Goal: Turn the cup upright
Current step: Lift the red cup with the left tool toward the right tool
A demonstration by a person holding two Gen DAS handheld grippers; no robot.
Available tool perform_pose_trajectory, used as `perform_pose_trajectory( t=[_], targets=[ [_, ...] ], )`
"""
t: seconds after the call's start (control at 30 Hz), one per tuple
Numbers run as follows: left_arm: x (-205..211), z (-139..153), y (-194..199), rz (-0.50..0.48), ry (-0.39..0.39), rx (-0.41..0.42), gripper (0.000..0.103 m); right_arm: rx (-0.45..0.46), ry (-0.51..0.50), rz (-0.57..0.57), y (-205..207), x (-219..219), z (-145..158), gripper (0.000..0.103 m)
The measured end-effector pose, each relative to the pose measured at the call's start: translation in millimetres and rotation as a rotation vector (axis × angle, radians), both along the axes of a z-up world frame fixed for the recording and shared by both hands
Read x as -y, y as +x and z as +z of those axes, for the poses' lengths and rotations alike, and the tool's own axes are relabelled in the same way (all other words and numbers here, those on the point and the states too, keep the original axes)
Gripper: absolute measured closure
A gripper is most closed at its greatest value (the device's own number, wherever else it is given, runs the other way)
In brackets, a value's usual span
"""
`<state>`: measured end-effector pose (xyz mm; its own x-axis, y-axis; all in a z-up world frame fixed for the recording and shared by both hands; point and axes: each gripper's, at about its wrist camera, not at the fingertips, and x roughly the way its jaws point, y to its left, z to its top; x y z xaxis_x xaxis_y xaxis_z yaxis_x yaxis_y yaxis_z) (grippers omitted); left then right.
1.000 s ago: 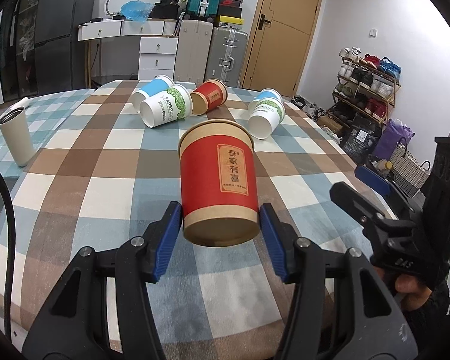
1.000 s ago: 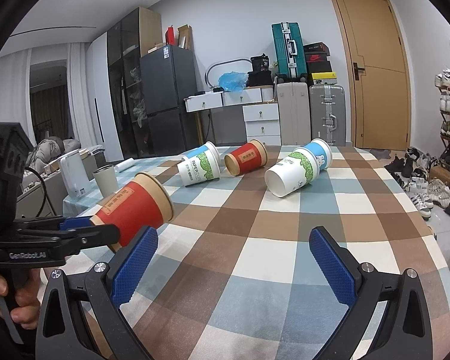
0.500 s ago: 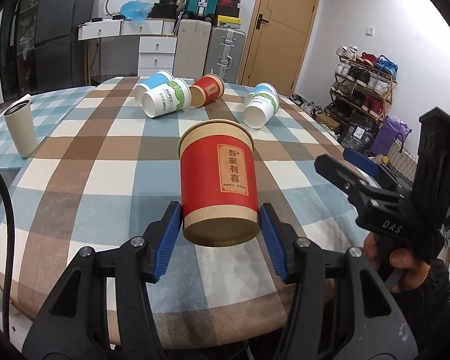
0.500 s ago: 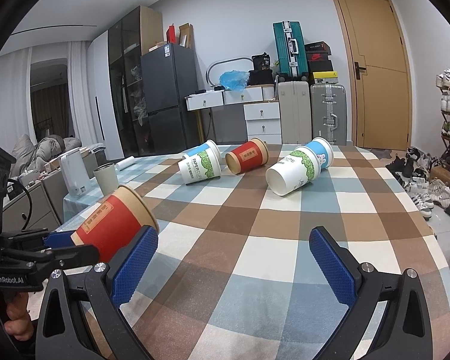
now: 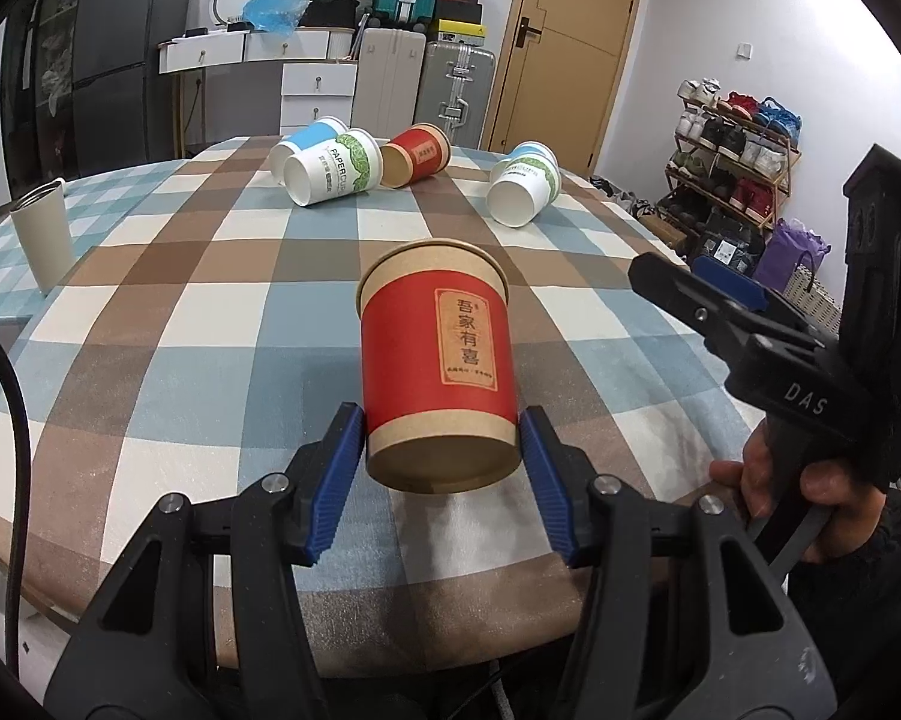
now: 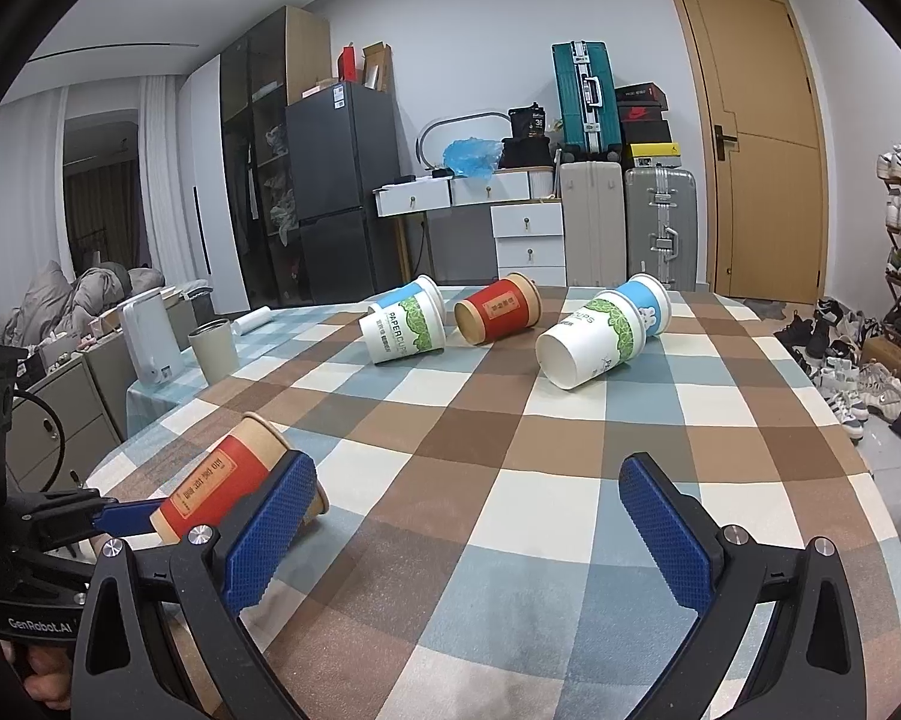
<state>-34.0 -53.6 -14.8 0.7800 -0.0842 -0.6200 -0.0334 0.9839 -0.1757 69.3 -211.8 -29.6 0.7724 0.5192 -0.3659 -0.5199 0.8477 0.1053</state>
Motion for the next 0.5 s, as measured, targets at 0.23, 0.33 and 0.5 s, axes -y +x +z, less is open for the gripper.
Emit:
perform_pose_trajectory(
  t=[0.23, 0.33, 0.5],
  targets=[
    [-0.4, -7.5, 3.8, 0.002, 0.002, -0.009, 0.052, 0.009, -0.014, 0.025, -2.5, -2.9, -0.2, 0.000],
    [-0.7, -7.6, 5.5, 0.004, 0.006, -0.009, 0.051, 0.008, -0.011, 0.024, -2.1, -2.7, -0.4, 0.000],
    [-4.3, -4.5, 6.9, -0.007, -0.011, -0.006, 0.031, 0.007, -0.009, 0.026, -2.7, -3.6, -0.2, 0.000]
  ],
)
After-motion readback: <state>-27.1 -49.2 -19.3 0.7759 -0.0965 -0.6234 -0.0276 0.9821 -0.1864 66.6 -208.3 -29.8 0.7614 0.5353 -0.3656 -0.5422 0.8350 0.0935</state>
